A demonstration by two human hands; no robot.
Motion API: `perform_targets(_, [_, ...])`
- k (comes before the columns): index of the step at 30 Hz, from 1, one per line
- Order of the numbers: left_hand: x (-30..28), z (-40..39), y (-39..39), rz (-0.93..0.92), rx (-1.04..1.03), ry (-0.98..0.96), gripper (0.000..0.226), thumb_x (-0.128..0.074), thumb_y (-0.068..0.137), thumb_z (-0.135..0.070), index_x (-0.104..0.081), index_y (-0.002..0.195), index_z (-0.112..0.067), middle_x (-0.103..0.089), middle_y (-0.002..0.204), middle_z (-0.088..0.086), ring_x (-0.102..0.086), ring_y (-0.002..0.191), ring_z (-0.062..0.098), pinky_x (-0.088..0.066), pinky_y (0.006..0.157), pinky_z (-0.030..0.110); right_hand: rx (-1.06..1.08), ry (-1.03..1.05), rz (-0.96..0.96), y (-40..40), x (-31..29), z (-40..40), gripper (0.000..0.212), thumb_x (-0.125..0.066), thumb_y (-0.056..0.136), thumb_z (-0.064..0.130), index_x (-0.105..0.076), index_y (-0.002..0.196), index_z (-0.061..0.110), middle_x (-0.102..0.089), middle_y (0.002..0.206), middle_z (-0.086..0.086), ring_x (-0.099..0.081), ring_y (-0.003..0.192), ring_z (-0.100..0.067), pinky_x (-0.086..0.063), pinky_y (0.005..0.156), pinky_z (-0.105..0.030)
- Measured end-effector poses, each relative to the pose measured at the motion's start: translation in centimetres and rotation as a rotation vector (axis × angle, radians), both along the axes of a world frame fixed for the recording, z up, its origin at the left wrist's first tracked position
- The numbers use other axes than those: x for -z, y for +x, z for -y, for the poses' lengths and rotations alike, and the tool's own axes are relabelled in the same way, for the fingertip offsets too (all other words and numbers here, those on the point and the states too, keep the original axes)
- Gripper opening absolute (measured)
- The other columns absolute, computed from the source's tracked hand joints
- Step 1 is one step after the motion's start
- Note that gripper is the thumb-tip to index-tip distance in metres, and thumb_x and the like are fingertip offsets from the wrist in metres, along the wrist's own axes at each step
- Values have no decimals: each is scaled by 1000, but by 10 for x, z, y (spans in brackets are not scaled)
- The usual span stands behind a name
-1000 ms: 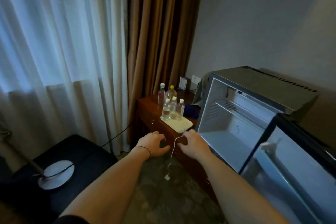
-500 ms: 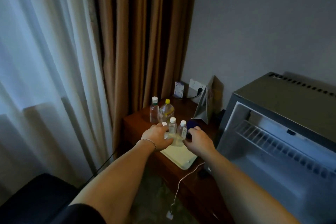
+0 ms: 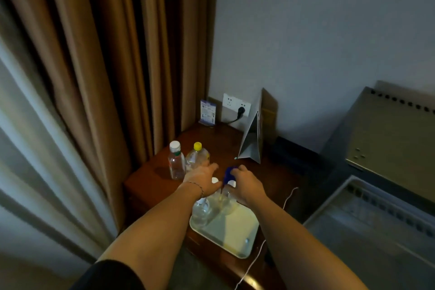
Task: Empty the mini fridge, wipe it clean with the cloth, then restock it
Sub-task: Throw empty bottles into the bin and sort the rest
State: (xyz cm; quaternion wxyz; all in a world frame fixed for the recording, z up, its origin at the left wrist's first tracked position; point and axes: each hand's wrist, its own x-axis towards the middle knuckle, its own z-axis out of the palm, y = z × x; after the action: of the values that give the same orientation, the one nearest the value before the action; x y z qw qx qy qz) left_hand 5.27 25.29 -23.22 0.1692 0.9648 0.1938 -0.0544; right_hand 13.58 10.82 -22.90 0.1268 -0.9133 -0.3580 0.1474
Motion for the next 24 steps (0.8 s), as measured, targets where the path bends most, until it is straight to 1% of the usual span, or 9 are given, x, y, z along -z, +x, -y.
perform_targets(4, [15,-6,13,-34,-3,-67,52,-60,91,-43,-47,137,-24,-41,142,8,-46,127,31,-46,99,42,-23,-103,-19,16,17,-11,37,-63,89,47,-57,116,22,-47,124,-3,-53,113,-28,-52,88,-45])
perform_targets(8, [26,-10,20,-51,7,-109,43,-60,91,-39,-53,131,-25,-46,132,7,-52,119,31,-47,92,38,-29,-137,-52,22,31,-16,40,-58,95,43,-54,126,19,-46,130,-5,-52,119,-29,-50,90,-42])
perform_targets(11, [32,-12,25,-26,-18,-151,33,-62,91,-35,-60,121,-22,-52,124,7,-55,112,28,-48,90,35,-37,-120,-69,22,40,-16,39,-54,98,39,-54,130,17,-46,131,-4,-54,118,-28,-45,84,-37])
perform_targets(13, [34,-10,27,-2,-31,-179,25,-63,90,-30,-64,112,-19,-56,118,8,-57,107,27,-49,88,34,-24,-108,-79,22,42,-16,34,-54,99,35,-55,126,14,-48,129,-6,-56,115,-29,-44,82,-36])
perform_targets(15, [35,-8,29,6,-23,-178,20,-64,90,-27,-65,106,-16,-57,115,9,-58,104,27,-48,85,34,-10,-100,-97,21,45,-16,27,-53,99,31,-57,117,10,-50,125,-8,-58,108,-31,-43,78,-35])
perform_targets(17, [35,-6,29,15,-12,-176,20,-64,89,-26,-65,106,-14,-55,115,10,-57,103,27,-48,85,34,7,-80,-106,19,44,-14,22,-53,99,27,-56,111,8,-51,121,-10,-59,103,-31,-44,79,-36])
perform_targets(20, [34,-3,29,39,-6,-190,24,-65,88,-26,-65,109,-14,-53,116,9,-57,104,27,-49,90,37,32,-71,-86,16,41,-6,20,-51,100,27,-56,110,9,-51,118,-9,-59,100,-29,-46,78,-36])
perform_targets(22, [32,2,27,51,4,-202,24,-66,87,-26,-65,109,-16,-52,116,6,-57,103,26,-48,88,33,55,-74,-70,13,36,2,22,-52,100,28,-55,112,10,-50,118,-8,-59,101,-29,-41,76,-34])
perform_targets(24, [30,8,24,63,24,-207,23,-65,88,-25,-65,109,-17,-53,114,6,-57,102,24,-47,85,30,95,-48,-73,9,32,11,23,-54,99,28,-56,113,10,-52,118,-9,-60,102,-28,-46,80,-34])
